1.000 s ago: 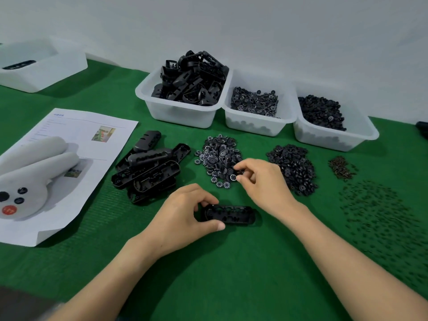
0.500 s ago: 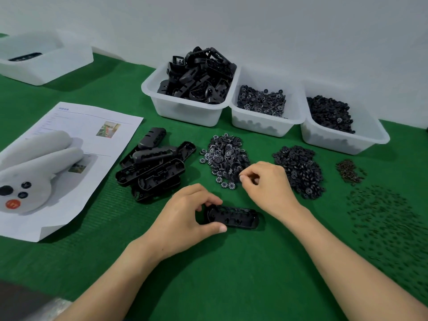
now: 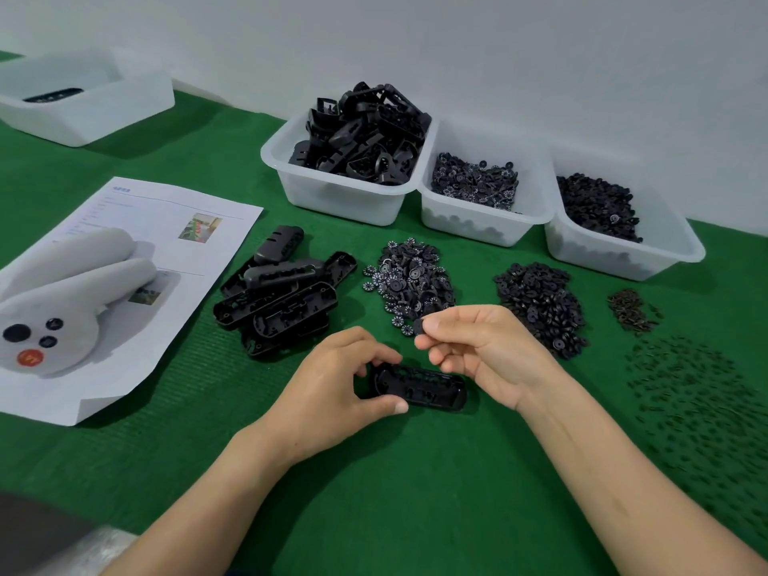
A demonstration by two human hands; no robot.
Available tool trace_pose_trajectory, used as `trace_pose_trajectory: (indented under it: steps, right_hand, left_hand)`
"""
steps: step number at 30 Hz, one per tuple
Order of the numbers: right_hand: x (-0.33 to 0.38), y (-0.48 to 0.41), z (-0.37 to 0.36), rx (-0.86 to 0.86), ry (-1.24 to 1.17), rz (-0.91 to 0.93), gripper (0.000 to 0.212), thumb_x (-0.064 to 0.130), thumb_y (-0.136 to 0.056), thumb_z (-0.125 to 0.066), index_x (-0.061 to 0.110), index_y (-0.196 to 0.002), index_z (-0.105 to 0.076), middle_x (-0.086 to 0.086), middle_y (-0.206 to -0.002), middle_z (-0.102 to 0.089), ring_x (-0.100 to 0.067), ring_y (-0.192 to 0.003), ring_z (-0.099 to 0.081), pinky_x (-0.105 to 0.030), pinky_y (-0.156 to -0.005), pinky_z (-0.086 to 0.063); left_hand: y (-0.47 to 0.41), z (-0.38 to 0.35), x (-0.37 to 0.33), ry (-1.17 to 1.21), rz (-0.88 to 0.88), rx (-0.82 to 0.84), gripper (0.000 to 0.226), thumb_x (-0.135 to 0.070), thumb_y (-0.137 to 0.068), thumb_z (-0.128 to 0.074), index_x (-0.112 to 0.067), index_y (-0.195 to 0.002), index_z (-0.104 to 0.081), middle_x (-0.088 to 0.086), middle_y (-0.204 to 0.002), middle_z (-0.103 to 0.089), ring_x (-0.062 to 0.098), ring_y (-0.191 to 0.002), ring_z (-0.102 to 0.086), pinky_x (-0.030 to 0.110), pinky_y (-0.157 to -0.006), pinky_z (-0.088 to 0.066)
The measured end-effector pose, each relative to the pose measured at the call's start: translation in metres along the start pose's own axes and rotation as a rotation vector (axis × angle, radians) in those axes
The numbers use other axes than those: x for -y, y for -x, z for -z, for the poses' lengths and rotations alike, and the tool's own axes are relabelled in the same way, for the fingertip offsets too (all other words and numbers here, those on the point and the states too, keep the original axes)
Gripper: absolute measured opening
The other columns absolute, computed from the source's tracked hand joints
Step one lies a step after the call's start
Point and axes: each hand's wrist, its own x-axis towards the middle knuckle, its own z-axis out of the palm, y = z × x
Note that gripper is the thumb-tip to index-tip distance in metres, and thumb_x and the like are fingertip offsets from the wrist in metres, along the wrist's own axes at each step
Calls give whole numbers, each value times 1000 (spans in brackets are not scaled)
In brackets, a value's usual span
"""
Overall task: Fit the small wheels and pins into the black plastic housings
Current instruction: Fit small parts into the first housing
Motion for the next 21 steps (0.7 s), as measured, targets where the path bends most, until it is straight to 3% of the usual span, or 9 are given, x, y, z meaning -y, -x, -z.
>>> trace_pose_trajectory:
  steps: [5,10,15,18,21]
  right_hand:
    - [5,-3,-11,54,21,6,8,0,-77,-66,4,-70,-69,-11,-67,-70,-11,-49,-61,-17,-45,-48]
    - [26,-23,-55,119,320,120,3,-2,-79,-66,-1,-78,-68,-10,-68,-69,-12,-52,-61,-17,-50,-51]
    - [54,-42,-110,298,327,263,20,0,-86,-58,-4,-106,-62,-14,-94,-68,-17,-72,-66,-22,-69,-57]
    - [51,-45,-108,210,459,369,27,0,-88,-55,-2,-115,-60,-13,-104,-66,-19,-84,-66,-26,-79,-56]
    - [41,-41,-77,70,517,400,23,-3,-88,-52,2,-108,-64,-9,-94,-69,-12,-74,-65,-21,-70,-56]
  left_hand:
    - [1,-1,1,0,1,-10,42,-42,-65,-76,-30,-103,-63,-18,-91,-51,-1,-82,-46,5,-71,-33]
    - [1,0,2,-3,-3,-21,44,-43,-66,-76,-29,-106,-62,-25,-93,-45,-8,-84,-42,4,-73,-34]
    - [1,0,1,1,-11,-4,45,-43,-67,-75,-28,-108,-62,-24,-92,-48,-6,-81,-44,5,-70,-33]
    - [2,-1,0,-2,-11,-4,46,-43,-68,-74,-27,-109,-62,-24,-93,-47,-6,-80,-44,3,-70,-32]
    - [2,0,1,-9,-13,-7,46,-44,-69,-74,-28,-109,-62,-23,-93,-46,-6,-81,-43,3,-71,-31]
